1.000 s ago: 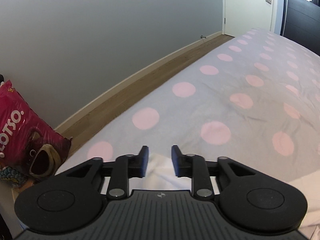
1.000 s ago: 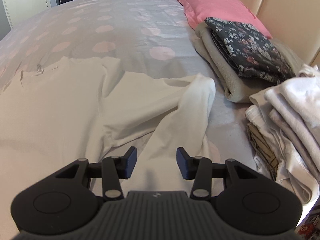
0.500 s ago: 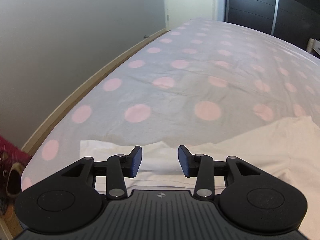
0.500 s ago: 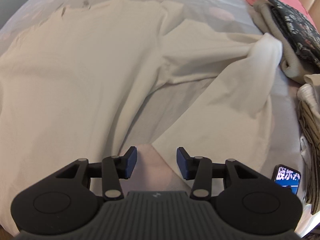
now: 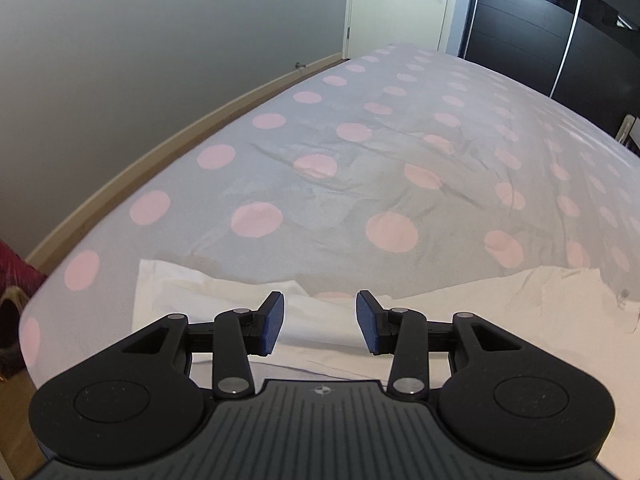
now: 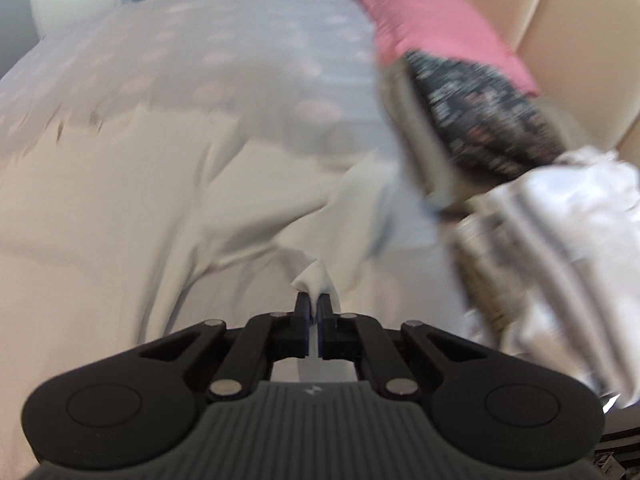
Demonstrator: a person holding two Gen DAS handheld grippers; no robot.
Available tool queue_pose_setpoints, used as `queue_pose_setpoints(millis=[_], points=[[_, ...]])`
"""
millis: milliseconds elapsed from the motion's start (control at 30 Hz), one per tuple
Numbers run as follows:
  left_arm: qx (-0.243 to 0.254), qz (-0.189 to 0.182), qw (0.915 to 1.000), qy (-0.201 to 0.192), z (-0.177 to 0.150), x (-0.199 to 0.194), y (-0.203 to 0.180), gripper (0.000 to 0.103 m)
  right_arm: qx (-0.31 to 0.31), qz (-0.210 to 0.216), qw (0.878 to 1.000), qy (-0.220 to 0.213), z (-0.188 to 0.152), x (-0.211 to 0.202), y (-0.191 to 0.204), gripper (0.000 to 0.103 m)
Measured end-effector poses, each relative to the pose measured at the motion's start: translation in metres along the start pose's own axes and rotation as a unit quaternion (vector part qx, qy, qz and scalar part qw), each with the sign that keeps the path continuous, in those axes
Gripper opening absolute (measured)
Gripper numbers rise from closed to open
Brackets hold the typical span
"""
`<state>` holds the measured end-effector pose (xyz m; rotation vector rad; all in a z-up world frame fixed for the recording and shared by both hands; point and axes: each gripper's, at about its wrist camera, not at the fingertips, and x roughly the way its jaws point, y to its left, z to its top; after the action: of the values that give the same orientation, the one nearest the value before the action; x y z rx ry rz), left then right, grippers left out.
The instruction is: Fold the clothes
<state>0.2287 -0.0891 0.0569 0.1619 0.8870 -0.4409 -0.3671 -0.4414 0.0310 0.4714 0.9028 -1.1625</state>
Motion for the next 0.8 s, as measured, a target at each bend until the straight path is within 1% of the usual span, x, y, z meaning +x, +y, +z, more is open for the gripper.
queue_pose_setpoints(millis=[100, 200, 300, 400, 567, 700, 800], points=[[0.002, 0.000, 1.0000, 0.005, 0.000, 0.001, -0.006, 0.038, 0.004, -0.050, 0.998, -0.031, 0.031, -0.025, -0.032, 0.004], [0.013, 0.002, 0.9999, 0.006, 0.000, 0.002, -0.013, 0.038, 0.021, -0.097, 0.994, -0.054, 0.065, -0.048, -0.069, 0.003], [0.017, 0.006, 0.9998, 0.007, -0.001, 0.002, -0.016, 0.038, 0.051, -0.135, 0.987, -0.068, 0.093, -0.067, -0.106, 0.003], [0.017, 0.013, 0.9997, 0.009, -0.001, 0.002, -0.018, 0.038, 0.083, -0.162, 0.981, -0.072, 0.115, -0.077, -0.139, 0.003], [0.018, 0.023, 0.9994, 0.017, -0.003, 0.007, -0.022, 0.038, 0.116, -0.216, 0.968, -0.056, 0.134, -0.071, -0.181, 0.003], [0.030, 0.028, 0.9990, 0.020, -0.003, 0.010, -0.028, 0.038, 0.124, -0.255, 0.959, -0.020, 0.129, -0.045, -0.204, 0.003], [0.040, 0.032, 0.9984, 0.023, -0.005, 0.013, -0.032, 0.038, 0.138, -0.274, 0.952, 0.013, 0.115, -0.023, -0.221, 0.003]])
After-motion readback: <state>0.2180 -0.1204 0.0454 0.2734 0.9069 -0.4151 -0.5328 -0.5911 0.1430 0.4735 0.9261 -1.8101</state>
